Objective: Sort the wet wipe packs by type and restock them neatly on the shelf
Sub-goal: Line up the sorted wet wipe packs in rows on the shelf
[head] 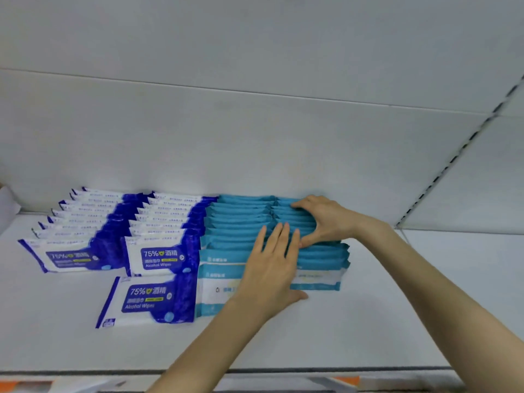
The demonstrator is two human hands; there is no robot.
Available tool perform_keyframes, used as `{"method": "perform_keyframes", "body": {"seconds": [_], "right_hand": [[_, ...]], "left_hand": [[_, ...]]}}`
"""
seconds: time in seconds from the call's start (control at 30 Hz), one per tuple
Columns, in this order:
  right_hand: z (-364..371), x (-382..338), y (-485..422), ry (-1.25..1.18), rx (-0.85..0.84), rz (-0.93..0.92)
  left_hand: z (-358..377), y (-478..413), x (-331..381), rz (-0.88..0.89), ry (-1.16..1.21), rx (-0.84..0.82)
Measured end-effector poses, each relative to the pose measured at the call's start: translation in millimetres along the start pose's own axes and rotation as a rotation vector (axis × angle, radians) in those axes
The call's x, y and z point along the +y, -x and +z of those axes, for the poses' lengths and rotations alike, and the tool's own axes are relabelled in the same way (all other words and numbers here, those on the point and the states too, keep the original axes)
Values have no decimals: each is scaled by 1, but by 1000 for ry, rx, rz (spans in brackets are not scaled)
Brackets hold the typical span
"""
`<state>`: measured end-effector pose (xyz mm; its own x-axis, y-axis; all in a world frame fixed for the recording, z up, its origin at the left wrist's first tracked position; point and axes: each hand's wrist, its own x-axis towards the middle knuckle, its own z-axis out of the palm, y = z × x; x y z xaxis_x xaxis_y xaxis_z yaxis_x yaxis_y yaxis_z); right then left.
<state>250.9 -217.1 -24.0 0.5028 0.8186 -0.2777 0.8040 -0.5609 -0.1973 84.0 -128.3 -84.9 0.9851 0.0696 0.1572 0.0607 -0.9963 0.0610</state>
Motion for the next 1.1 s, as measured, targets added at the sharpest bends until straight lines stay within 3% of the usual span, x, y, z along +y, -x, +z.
{"method": "perform_keyframes", "body": {"seconds": [0.1,0.43,0.83,0.9,0.97,1.03,1.1], "right_hand": [[-1,1,-7,80,-19,8],[4,23,1,93,36,-26],[16,28,26,-161,190,18],[22,30,45,-406,308,109],[41,30,64,-901,421,283],[67,28,72,-1423,413,360],[81,19,73,-1749,357,314]], "left_hand": [[7,-10,4,-77,-28,-18],[18,-23,7,-28,-28,93],[21,-19,-1,-37,-19,134],[20,-18,-2,-27,-23,130],[19,-17,-5,-15,-32,118],[17,-18,-8,-5,-52,102],[15,-19,-10,23,-61,98]]}}
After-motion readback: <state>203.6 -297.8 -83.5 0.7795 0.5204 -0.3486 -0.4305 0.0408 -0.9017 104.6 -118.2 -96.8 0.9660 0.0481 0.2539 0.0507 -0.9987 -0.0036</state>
